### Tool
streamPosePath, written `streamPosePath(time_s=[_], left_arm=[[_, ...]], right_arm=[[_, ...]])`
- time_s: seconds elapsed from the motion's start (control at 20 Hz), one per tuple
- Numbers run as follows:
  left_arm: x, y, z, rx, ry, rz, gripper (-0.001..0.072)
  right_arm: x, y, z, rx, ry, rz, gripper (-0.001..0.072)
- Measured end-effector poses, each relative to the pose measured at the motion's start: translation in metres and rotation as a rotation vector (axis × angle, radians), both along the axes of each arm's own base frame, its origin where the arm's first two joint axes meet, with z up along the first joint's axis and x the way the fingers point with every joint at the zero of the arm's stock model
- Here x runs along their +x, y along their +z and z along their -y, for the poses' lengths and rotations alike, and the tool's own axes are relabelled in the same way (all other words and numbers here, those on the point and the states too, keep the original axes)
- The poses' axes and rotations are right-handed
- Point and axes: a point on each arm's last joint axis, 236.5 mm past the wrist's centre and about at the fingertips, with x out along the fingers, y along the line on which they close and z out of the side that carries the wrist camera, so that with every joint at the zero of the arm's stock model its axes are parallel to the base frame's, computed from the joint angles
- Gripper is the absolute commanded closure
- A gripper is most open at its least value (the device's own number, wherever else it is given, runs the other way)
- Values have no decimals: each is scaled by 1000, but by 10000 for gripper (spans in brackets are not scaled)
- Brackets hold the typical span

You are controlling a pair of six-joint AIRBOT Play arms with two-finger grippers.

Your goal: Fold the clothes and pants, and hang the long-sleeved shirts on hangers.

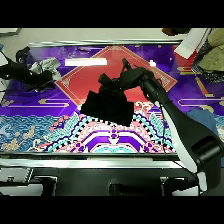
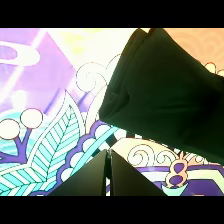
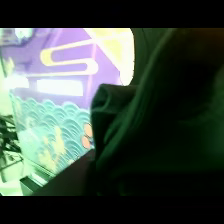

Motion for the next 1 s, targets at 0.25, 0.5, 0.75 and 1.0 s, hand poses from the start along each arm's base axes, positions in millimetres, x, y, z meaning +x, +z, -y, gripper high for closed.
streamPosePath(time_s=[0.25, 0.5, 0.75, 1.0], left_arm=[[1, -4, 3, 2, -3, 2, 691], [1, -4, 3, 2, -1, 2, 691], [2, -6, -1, 23, 4, 2, 691], [2, -8, -10, 61, 11, 2, 690]], right_arm=[[5, 38, -17, 111, 28, 106, 214], [13, 105, 29, 140, 51, 249, 89], [32, 103, 166, 31, -8, 237, 78], [24, 15, 257, -25, -69, 65, 81]])
